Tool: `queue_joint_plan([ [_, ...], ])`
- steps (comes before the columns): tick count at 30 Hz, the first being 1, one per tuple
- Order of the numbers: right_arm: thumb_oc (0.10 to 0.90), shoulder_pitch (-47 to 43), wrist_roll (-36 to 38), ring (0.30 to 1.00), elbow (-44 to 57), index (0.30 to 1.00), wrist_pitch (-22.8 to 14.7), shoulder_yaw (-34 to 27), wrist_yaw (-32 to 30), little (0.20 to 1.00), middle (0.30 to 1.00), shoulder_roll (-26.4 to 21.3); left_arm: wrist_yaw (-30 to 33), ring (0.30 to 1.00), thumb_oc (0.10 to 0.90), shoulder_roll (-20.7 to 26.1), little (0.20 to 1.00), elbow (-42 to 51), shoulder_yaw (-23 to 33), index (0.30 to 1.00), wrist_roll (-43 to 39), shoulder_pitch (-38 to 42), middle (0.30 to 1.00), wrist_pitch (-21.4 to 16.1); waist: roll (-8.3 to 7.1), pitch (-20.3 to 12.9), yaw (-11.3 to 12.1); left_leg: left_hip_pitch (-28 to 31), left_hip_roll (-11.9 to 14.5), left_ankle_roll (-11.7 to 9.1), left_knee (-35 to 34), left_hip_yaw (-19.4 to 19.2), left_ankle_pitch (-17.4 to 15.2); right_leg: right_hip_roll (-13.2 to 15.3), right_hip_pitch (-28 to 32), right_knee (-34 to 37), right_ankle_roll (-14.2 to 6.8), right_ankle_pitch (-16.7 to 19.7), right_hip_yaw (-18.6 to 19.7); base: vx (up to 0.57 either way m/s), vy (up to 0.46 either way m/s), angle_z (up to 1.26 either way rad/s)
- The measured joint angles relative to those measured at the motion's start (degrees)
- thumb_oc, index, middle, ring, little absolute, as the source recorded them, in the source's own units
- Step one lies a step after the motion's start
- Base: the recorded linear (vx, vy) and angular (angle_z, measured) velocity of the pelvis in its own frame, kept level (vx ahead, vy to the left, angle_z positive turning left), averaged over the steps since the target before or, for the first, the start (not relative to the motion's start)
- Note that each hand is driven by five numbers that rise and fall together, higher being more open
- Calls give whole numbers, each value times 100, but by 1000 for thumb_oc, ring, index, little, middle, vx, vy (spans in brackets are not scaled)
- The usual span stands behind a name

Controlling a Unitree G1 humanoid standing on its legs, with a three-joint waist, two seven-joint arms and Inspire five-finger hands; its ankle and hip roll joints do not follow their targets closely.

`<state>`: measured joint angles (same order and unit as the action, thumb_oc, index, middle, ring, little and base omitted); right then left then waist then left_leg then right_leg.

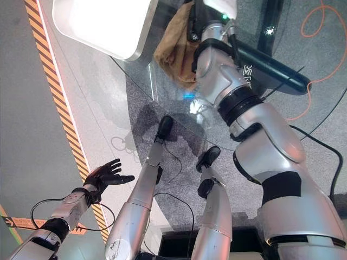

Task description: Wipe the table with a cloth and put it in the basket.

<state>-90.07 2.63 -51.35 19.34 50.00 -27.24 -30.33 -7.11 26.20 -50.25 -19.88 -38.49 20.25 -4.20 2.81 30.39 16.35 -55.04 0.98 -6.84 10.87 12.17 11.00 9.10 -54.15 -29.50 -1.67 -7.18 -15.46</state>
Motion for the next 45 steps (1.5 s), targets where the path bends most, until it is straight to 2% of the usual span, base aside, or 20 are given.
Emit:
queue_joint_plan([
  [7,100,-130,64,300,-223,300,105,1,-124,200,300,-222,-30,900,800,198,900,94,-10,900,-20,0,900,-22,-12,5,-120,-36,-47,55,0,-16,38,44,5,93,-82,86,26,-1,7,1],
  [13,100,-147,417,300,-604,300,176,-124,-446,200,300,-404,-110,900,800,420,900,88,-1,900,-128,0,900,-26,-75,9,-174,-36,-60,74,-2,-21,46,57,8,97,-92,110,29,0,0,0],
  [23,100,-104,1281,300,-905,300,285,-628,-700,200,300,-787,-126,900,800,448,900,82,2,900,-243,-3,900,-13,-104,10,-427,-33,-99,161,-88,-90,102,81,0,203,-152,216,100,-1,-2,-1],
  [35,100,-66,1781,300,-1128,300,287,-877,-923,200,300,-929,-132,900,800,606,900,73,31,900,-248,-3,900,5,-107,12,-586,1,-82,202,-88,-254,122,67,17,306,-183,327,210,-3,-11,-4],
  [39,100,66,1886,300,-1114,300,271,-1041,-956,200,300,-1035,-135,900,800,635,900,45,46,900,-248,-6,900,24,-114,16,-583,37,-38,238,-88,-379,99,9,0,376,-185,418,352,-2,-15,-13],
  [45,100,132,2006,300,-1162,300,249,-1088,-960,200,300,-1090,-246,900,800,630,900,-58,72,900,-253,-7,900,25,-114,16,-724,71,-21,260,-89,-488,84,-19,-11,444,-188,451,474,-3,4,-8],
])
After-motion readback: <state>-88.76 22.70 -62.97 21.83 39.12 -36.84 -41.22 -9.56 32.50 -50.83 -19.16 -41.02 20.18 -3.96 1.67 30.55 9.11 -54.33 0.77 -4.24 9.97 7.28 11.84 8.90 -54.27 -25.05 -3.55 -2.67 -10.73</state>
